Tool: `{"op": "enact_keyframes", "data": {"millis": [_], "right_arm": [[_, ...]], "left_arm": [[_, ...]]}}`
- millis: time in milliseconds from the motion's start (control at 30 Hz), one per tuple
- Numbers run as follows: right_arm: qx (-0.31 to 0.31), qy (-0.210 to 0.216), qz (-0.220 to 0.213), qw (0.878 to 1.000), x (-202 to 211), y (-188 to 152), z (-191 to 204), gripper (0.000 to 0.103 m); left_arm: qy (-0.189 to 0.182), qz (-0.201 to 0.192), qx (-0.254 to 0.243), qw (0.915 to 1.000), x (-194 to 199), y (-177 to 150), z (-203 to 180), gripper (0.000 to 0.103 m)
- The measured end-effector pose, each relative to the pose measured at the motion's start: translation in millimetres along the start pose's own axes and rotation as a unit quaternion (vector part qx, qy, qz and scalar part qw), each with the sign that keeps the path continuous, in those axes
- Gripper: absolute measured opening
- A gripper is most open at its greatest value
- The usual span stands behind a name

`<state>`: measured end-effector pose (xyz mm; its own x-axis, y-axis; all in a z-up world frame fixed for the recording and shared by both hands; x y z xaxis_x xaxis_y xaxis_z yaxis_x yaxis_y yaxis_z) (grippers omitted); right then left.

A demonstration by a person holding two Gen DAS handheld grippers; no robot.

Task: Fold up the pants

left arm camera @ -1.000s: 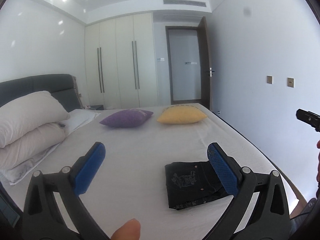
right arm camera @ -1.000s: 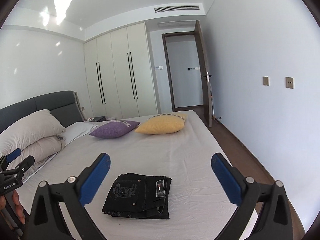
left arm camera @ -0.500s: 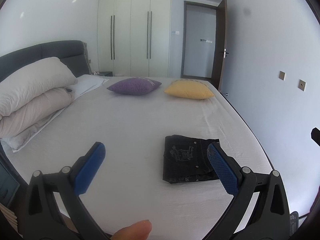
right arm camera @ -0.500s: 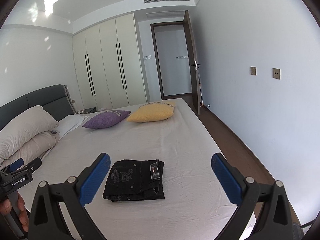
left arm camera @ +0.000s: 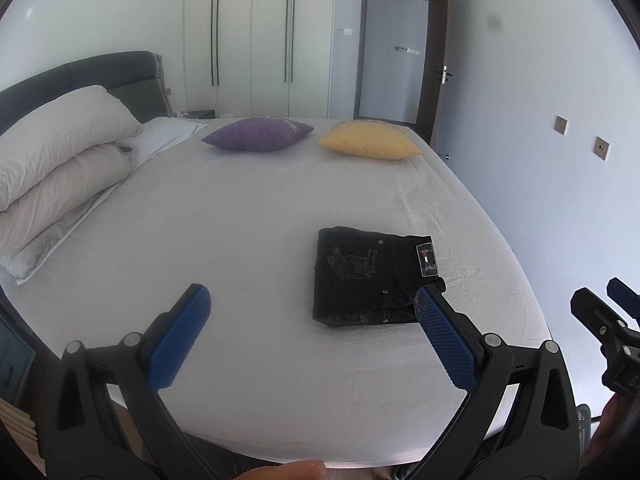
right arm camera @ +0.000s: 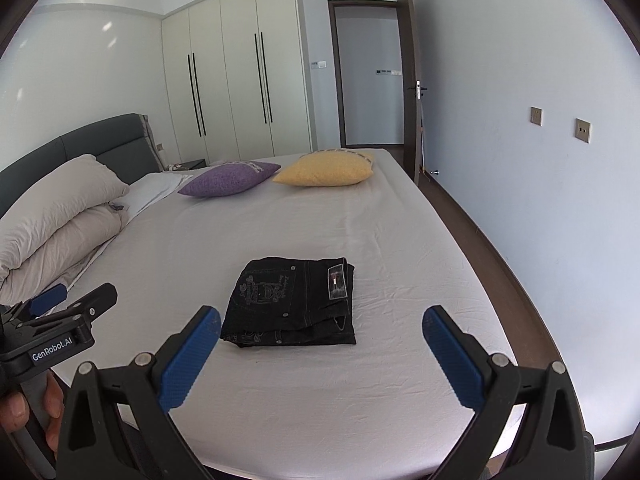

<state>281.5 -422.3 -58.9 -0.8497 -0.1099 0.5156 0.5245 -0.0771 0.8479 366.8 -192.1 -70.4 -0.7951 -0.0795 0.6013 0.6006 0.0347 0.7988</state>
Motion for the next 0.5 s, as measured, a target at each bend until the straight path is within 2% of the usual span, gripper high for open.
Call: {"op": "enact_keyframes", "data": {"millis": [233,500], "right_arm": [[0.006,0.002,0.015,1.000,-7,-7,6,0.103],[0.008,-0.001,0.018,1.000,-7,-8,6,0.103]], "left_arm": [[0.005,0.010,-0.004,0.9999,-13,-6,2,0.103],[0.002,0.009,-0.005,0.9999,-10,-6,3,0.103]]}}
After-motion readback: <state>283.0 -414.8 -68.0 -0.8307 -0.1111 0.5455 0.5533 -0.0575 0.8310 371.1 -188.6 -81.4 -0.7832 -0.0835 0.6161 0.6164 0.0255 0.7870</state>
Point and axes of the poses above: each gripper's, at about its wrist camera, not at the fingertips, and x roughly against the way its jaws point, z to its left, y to its top, the point moved 5 cm from there along -x, roughly the way its jaws point, and after that the axes turned 6 degrees about y, right-handed, at the moved point
